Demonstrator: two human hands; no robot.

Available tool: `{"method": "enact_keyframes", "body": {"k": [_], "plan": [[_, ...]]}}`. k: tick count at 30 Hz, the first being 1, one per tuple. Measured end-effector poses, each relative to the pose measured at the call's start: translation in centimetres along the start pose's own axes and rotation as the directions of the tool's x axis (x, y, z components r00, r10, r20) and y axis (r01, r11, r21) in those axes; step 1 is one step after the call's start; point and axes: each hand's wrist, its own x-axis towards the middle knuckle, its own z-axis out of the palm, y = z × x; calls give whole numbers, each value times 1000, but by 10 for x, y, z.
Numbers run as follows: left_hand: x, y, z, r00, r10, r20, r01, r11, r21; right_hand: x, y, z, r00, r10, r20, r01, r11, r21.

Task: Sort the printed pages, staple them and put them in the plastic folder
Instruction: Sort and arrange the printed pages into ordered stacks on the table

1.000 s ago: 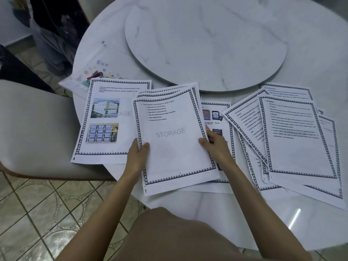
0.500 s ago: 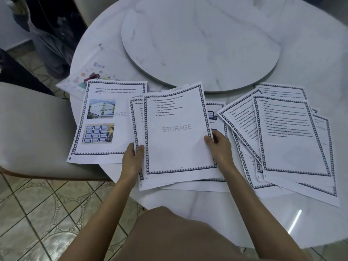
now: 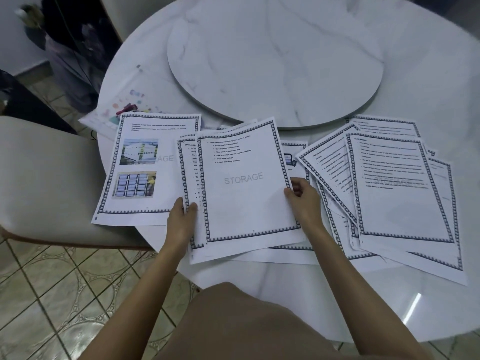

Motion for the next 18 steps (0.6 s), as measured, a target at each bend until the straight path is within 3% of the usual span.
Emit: {"method": "enact_keyframes", "body": {"k": [9,18], "plan": [[-5,3,-3,1000,-15,12,16,1000,-25,3,5,-6,1000,-16,-9,16,1000,-1],[-5,5,-2,1000,-12,22,13,1000,-4,0,1,0,995,-58,82,65,994,-86]]}}
